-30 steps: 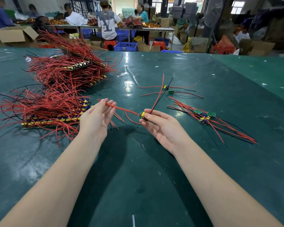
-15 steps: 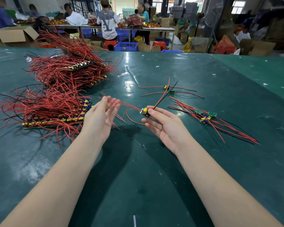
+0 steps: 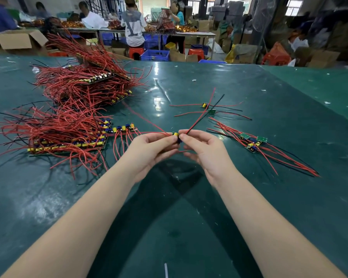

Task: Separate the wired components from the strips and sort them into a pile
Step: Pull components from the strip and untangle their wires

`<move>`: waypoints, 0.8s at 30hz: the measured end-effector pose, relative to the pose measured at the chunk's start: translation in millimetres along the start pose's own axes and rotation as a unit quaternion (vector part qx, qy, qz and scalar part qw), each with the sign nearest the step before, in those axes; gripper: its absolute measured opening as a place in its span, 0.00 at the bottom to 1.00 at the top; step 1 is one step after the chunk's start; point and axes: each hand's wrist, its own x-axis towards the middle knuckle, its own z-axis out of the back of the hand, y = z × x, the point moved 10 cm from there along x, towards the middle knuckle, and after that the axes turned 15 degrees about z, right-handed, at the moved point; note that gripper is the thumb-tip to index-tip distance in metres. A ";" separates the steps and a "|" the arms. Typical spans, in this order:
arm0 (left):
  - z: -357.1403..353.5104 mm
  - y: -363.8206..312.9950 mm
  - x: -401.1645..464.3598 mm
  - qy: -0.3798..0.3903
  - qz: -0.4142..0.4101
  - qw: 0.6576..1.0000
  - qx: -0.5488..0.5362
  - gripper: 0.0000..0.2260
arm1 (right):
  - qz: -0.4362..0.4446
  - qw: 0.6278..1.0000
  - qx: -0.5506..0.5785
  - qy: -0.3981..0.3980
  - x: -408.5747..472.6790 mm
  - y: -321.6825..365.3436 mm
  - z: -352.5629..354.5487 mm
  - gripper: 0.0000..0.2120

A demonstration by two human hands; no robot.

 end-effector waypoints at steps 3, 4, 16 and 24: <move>-2.1 0.4 1.0 0.011 0.005 1.000 -0.004 0.05 | 0.033 0.999 -0.024 0.008 1.9 8.3 1.0 0.07; -1.3 -0.1 1.2 0.008 0.003 1.000 -0.003 0.05 | 0.043 0.998 -0.037 0.013 2.2 11.0 0.5 0.06; 1.5 -2.3 3.2 0.012 0.013 0.997 -0.071 0.06 | 0.160 0.978 -0.129 0.019 4.4 34.5 -2.3 0.06; 3.0 -18.0 -7.4 -0.019 -0.073 0.995 -0.060 0.01 | 0.038 0.993 0.095 -0.058 2.6 8.9 3.2 0.05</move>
